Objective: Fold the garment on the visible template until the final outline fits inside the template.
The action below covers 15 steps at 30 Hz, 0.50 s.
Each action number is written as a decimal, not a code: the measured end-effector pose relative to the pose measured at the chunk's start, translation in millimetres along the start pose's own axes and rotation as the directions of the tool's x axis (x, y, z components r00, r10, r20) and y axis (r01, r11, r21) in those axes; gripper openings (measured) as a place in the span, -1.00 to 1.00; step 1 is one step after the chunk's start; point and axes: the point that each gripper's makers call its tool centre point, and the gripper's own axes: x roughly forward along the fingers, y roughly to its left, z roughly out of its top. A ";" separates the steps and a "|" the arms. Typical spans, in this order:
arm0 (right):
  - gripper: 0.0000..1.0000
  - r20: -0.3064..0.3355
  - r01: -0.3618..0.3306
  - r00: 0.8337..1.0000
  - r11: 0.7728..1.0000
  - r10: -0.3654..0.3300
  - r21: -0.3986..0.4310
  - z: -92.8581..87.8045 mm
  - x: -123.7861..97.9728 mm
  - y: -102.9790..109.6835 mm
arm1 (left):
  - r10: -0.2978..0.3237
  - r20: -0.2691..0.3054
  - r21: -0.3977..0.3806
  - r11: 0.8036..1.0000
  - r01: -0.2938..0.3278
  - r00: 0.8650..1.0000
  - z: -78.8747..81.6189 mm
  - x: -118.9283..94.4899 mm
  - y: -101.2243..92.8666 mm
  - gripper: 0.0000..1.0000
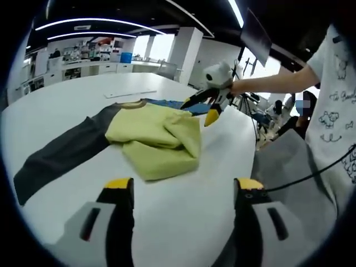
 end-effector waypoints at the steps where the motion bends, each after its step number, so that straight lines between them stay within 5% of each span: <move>1: 0.80 0.007 0.003 1.000 1.000 -0.003 0.006 -0.1 -1.1 -0.5 | 0.000 -0.001 -0.001 1.000 0.000 1.000 0.0 0.2 -0.4 0.40; 15: 0.20 0.023 0.087 0.996 0.993 -0.089 0.079 -36.2 -6.1 -0.9 | -0.003 0.001 -0.006 1.000 0.003 1.000 -1.5 2.8 -2.2 0.40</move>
